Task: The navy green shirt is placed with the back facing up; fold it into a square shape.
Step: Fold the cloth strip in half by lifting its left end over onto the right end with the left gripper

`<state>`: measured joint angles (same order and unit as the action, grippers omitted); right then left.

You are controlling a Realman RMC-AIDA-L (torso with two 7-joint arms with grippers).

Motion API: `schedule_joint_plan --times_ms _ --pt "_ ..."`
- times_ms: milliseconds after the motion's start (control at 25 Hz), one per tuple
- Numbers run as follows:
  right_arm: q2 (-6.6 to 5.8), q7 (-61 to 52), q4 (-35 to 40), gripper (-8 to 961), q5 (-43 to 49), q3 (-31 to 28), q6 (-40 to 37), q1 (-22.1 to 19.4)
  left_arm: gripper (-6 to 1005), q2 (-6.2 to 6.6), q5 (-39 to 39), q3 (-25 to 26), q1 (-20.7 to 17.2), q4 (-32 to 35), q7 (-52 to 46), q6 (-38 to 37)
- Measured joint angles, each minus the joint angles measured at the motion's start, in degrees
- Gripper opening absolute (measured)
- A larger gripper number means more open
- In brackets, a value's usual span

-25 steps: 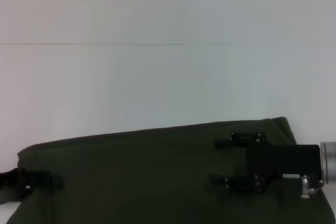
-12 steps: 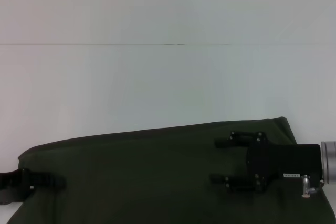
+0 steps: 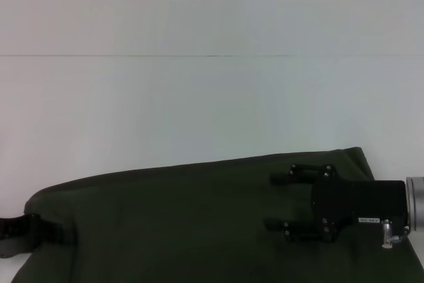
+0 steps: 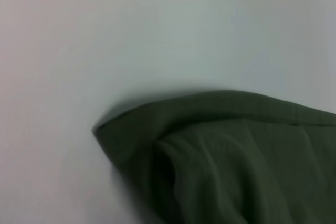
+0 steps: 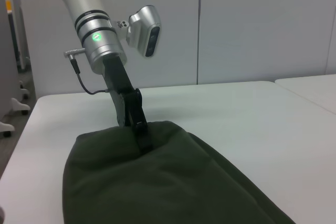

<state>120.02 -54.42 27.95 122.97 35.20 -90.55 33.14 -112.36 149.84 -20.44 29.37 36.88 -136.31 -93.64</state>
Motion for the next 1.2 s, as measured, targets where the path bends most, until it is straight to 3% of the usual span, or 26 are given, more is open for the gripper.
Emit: schedule_joint_plan --times_ms 80,400,520,720,920,1040,1200 --pt "-0.04 -0.3 0.0 805 0.0 0.0 -0.1 0.0 249 0.05 0.0 0.0 0.0 0.0 0.0 0.0" --pt "-0.06 -0.4 0.0 804 -0.1 -0.2 -0.5 0.0 111 0.94 0.1 -0.2 0.0 0.2 0.7 0.4" --pt "-0.06 -0.4 0.0 804 -0.2 -0.2 -0.5 0.0 94 2.27 0.1 -0.3 0.0 0.3 1.0 0.6" --pt "-0.05 -0.3 0.0 803 -0.9 -0.1 -0.5 0.0 93 6.18 0.2 -0.4 0.6 1.7 0.4 1.0" --pt "-0.01 -0.3 0.0 803 -0.9 -0.3 -0.4 0.0 93 8.98 4.2 -0.1 1.6 5.6 -0.9 1.2" --pt "0.10 -0.3 0.0 803 -1.0 -0.2 0.0 0.0 94 10.01 8.0 0.2 2.3 7.8 -2.6 1.8" --pt "0.16 -0.1 -0.5 802 -1.0 -0.2 0.2 0.0 94 10.36 8.9 0.4 3.1 8.5 -4.6 0.7"
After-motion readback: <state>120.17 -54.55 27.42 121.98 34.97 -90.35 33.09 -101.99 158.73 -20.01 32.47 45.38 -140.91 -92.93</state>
